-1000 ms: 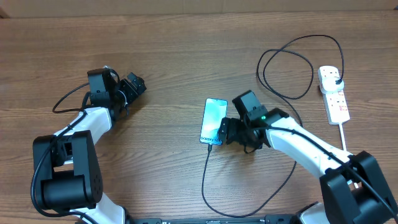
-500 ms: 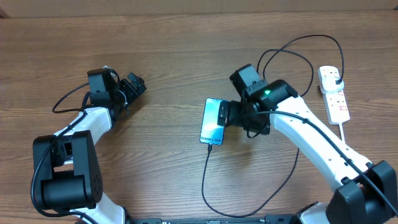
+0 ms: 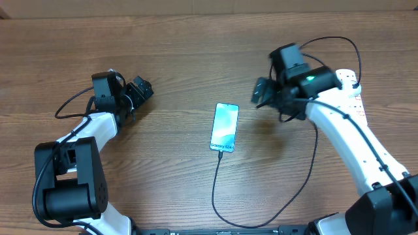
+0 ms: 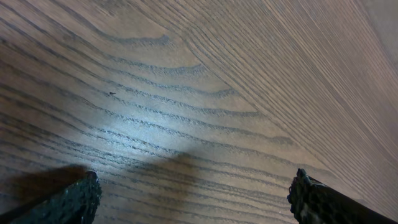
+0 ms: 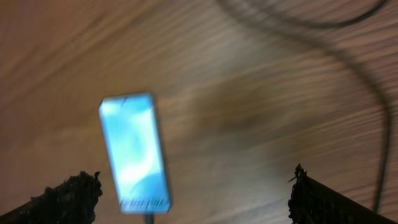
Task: Plug charger to phone and switch on socket
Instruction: 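Lift the right gripper up and move it right toward the power strip, then position the right gripper over the power strip's switch end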
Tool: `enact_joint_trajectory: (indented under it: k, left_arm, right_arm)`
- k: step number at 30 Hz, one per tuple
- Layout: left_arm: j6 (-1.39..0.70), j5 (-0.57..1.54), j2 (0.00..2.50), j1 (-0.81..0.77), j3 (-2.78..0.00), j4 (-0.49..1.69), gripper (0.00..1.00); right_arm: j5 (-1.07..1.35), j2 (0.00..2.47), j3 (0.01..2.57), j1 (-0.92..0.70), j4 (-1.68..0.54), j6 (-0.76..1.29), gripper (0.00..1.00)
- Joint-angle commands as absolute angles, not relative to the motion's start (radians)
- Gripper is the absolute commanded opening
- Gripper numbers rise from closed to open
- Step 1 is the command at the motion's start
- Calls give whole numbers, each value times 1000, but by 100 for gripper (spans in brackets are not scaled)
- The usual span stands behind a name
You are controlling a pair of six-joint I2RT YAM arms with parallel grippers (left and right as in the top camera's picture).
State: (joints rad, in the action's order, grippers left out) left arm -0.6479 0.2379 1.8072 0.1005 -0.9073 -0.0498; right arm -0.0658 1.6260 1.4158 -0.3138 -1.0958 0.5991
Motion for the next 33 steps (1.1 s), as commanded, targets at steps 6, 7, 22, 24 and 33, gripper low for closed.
enact_joint_trajectory:
  k: [6, 7, 22, 24, 33]
  left_arm:
    - [-628, 225, 1812, 104, -905, -52, 100]
    - [-628, 225, 1812, 104, -905, -52, 100]
    - [-628, 225, 1812, 104, -905, -52, 99]
    - [-628, 225, 1812, 104, -905, -52, 99]
    - [-628, 225, 1812, 104, -905, -52, 99]
  right_arm:
    - [-187, 1618, 1441, -117, -1077, 593, 100]
    - [-186, 1618, 1441, -102, -1070, 593, 100]
    - [-168, 1633, 1424, 32, -1056, 737, 100]
    - [-168, 1633, 1424, 59, -1041, 737, 100]
    - [-281, 1634, 1424, 166, -1034, 763, 100]
